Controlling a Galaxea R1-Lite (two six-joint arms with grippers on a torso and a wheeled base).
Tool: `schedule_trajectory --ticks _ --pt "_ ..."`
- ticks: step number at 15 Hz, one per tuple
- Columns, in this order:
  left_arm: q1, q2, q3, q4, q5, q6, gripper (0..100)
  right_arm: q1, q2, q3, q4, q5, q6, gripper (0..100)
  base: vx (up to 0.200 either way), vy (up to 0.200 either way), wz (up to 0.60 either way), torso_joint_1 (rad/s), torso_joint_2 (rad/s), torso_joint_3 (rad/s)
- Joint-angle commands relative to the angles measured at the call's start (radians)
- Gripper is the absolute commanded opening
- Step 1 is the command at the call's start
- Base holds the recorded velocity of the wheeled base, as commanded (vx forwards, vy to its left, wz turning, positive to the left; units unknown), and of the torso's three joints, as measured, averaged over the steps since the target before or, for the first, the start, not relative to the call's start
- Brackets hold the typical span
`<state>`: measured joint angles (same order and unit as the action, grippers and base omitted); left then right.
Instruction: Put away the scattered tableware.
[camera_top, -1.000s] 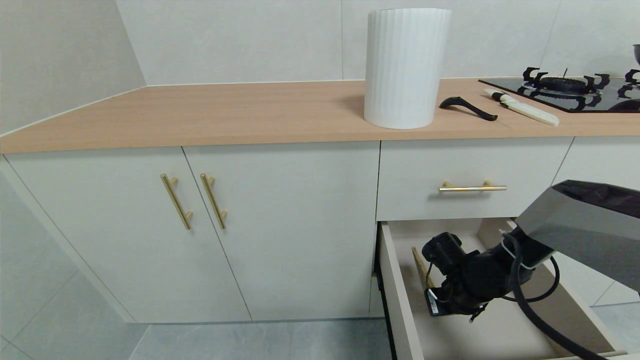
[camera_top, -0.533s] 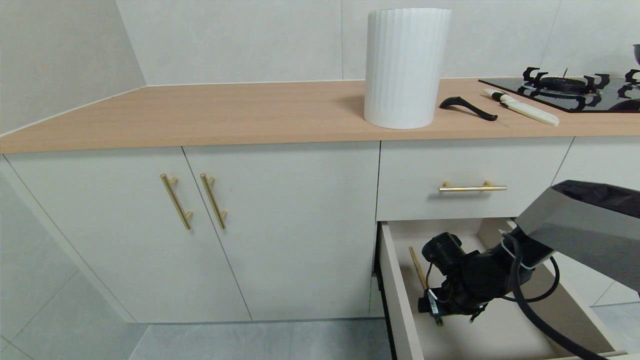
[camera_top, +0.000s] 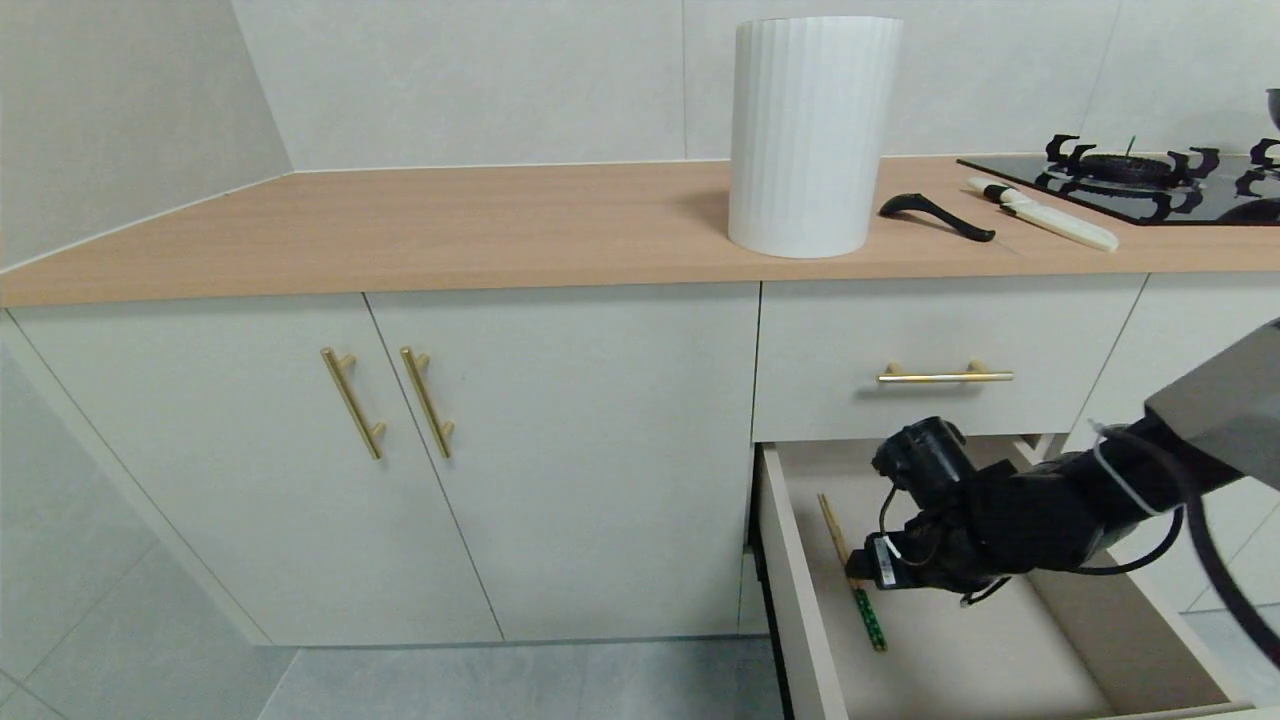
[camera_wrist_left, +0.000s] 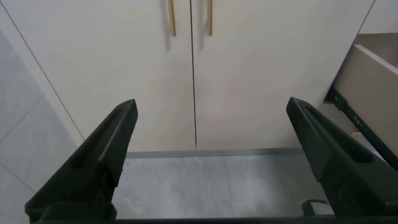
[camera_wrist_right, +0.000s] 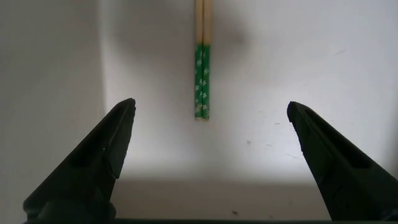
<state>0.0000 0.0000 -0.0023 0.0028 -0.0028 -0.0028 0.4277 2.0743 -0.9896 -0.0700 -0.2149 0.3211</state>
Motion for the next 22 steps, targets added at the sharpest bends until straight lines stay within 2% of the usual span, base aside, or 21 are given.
schedule_trajectory --ticks 1,7,17,22 --pt "-0.002 0.0 -0.001 0.0 0.0 0.0 100 -0.018 -0.155 0.014 -0.001 -0.008 -0.004 100 0.0 0.0 0.0 0.0 0.0 0.0" --pt "0.0 0.0 0.001 0.0 0.0 0.0 100 -0.081 -0.376 0.022 -0.002 -0.014 -0.048 100 0.0 0.0 0.0 0.0 0.0 0.0" --pt "0.0 0.0 0.001 0.0 0.0 0.001 100 -0.102 -0.408 0.022 -0.005 -0.012 -0.06 100 0.0 0.0 0.0 0.0 0.0 0.0" --pt "0.0 0.0 -0.001 0.0 0.0 0.0 100 -0.107 -0.41 0.022 -0.005 -0.012 -0.062 100 0.0 0.0 0.0 0.077 -0.25 -0.241"
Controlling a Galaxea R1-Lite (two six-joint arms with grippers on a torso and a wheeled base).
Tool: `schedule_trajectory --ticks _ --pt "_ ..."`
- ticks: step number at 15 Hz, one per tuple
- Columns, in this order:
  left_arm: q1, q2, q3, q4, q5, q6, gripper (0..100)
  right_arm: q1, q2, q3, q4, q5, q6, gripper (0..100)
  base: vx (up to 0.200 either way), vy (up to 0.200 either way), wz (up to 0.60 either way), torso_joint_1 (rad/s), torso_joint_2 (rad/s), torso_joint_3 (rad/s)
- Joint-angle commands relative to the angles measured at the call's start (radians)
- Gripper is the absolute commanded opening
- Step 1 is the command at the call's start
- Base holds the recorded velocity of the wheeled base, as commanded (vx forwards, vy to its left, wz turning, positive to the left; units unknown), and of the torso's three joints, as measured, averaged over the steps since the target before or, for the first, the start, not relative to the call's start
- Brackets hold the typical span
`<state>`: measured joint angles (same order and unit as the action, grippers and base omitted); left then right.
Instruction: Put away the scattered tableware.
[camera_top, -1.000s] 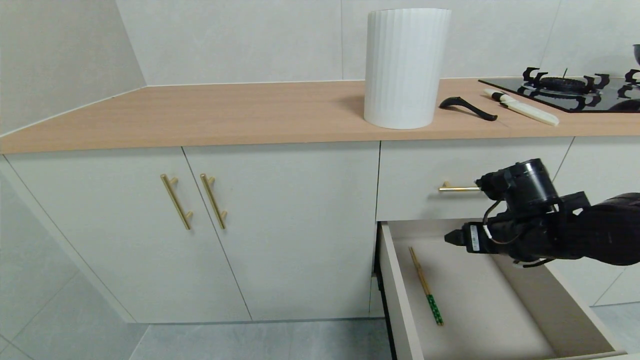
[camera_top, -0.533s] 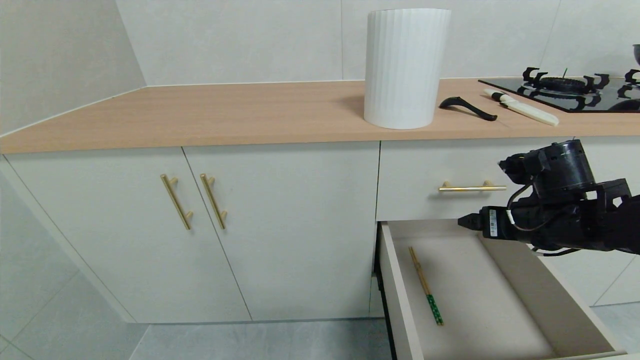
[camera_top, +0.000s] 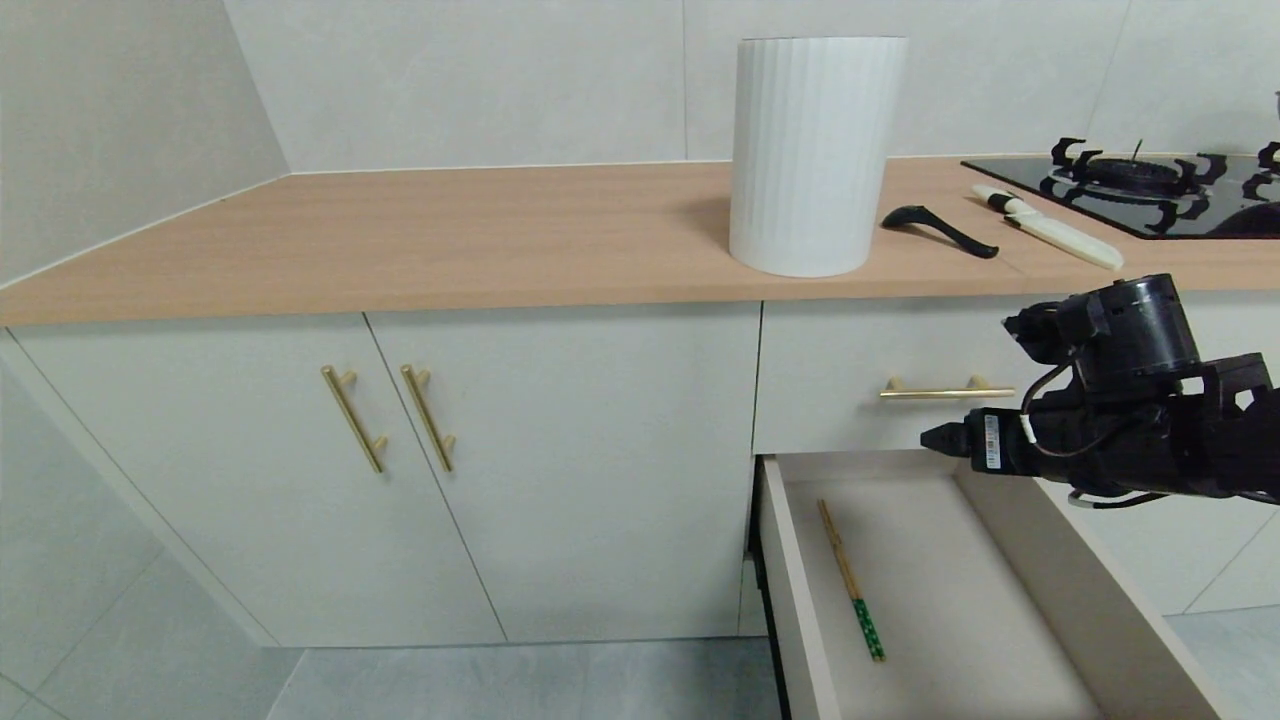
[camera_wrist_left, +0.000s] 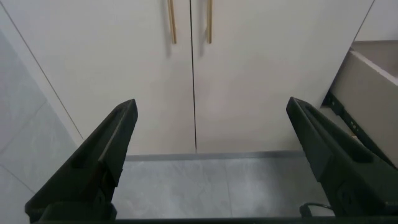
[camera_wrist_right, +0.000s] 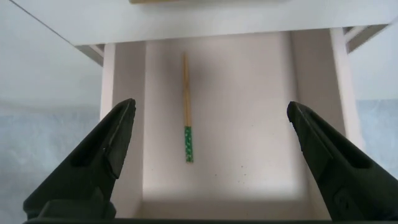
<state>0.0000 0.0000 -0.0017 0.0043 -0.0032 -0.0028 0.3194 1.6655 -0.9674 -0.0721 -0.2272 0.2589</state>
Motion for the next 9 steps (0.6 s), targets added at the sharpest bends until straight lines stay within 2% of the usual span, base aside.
schedule_trajectory --ticks 1,9 --pt "0.0 0.0 0.0 -0.001 0.0 0.0 100 0.001 -0.001 0.0 -0.003 0.0 0.0 100 0.0 0.0 0.0 0.149 -0.57 -0.31" --pt "0.0 0.0 -0.001 -0.001 0.0 0.0 100 -0.014 0.005 -0.002 -0.003 0.002 -0.001 100 0.0 0.0 0.0 0.163 -0.48 -0.292"
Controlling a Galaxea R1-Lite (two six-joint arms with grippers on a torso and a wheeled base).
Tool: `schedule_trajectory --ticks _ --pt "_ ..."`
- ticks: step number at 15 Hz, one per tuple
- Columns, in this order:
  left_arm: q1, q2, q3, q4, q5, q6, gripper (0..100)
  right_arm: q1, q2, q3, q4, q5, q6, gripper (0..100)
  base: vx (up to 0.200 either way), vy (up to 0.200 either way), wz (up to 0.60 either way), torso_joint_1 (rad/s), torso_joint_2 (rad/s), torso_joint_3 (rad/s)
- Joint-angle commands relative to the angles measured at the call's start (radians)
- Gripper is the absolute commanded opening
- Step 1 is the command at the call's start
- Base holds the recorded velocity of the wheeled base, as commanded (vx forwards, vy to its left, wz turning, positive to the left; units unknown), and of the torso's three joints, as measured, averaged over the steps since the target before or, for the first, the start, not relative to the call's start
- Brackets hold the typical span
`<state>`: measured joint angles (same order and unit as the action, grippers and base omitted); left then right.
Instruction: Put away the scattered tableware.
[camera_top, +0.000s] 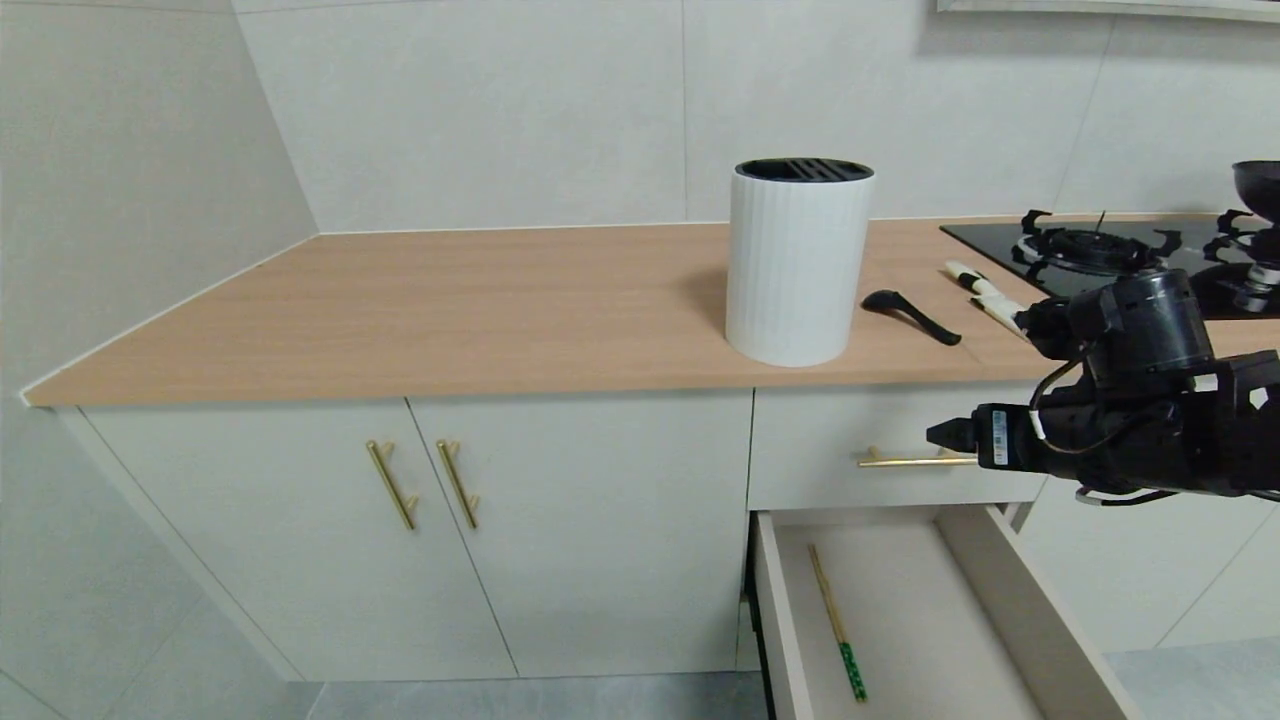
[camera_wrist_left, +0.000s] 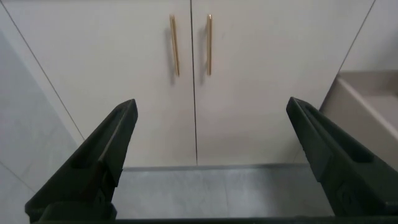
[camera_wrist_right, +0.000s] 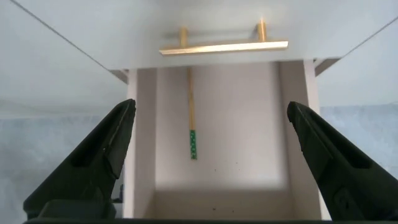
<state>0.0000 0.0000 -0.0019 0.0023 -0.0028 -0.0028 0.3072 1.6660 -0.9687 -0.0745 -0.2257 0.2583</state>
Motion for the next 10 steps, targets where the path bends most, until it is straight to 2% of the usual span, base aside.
schedule_trajectory --ticks 1,10 --pt "0.0 0.0 0.0 0.001 0.0 0.0 100 -0.002 0.005 -0.001 -0.001 0.0 -0.001 100 0.0 0.0 0.0 0.193 -0.48 -0.281" --pt "-0.002 0.0 0.0 0.001 0.0 0.0 100 -0.016 0.031 -0.007 -0.002 0.008 0.001 100 0.0 0.0 0.0 0.217 -0.5 -0.287"
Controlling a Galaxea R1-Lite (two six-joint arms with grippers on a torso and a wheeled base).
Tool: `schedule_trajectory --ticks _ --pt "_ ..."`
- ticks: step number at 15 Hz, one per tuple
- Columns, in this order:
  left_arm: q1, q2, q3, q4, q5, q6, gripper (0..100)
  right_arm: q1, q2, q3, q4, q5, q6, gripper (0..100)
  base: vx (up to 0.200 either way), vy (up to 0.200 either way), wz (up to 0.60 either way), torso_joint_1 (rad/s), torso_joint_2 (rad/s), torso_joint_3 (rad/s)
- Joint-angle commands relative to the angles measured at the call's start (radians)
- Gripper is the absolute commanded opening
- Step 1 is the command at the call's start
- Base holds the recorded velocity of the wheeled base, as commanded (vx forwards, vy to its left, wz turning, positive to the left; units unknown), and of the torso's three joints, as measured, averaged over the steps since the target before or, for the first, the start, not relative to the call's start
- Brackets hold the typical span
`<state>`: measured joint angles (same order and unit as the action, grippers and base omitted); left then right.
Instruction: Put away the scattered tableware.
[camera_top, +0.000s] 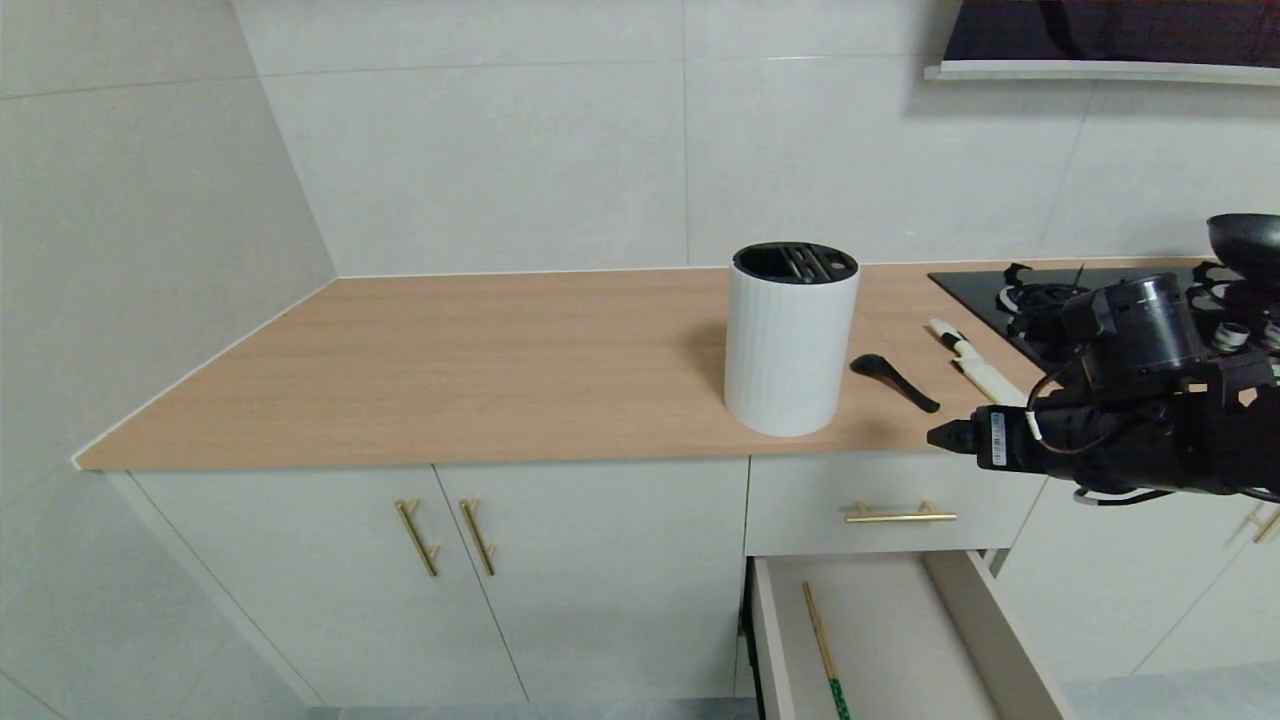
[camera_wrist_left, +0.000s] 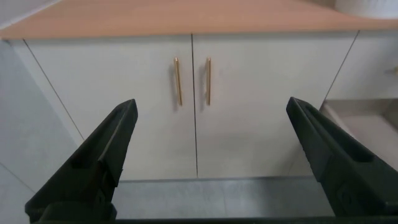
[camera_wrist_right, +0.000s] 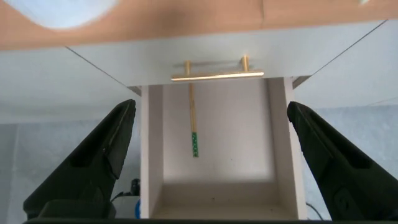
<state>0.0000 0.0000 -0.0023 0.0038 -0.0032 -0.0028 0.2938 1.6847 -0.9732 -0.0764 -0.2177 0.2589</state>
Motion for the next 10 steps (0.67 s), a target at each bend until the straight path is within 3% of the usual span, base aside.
schedule_trajectory --ticks 1,5,10 --pt "0.0 0.0 -0.001 -0.001 0.0 0.001 100 -0.012 0.013 -0.002 0.0 0.0 -0.001 100 0.0 0.0 0.0 0.237 -0.53 -0.286" --pt "-0.002 0.0 0.001 -0.001 0.0 0.0 100 -0.018 0.023 -0.005 -0.01 0.001 -0.007 100 0.0 0.0 0.0 0.106 -0.23 -0.13" --pt "0.0 0.0 0.001 -0.001 0.0 0.0 100 -0.125 0.144 -0.055 -0.226 0.055 -0.164 100 0.0 0.0 0.0 0.0 0.0 0.0"
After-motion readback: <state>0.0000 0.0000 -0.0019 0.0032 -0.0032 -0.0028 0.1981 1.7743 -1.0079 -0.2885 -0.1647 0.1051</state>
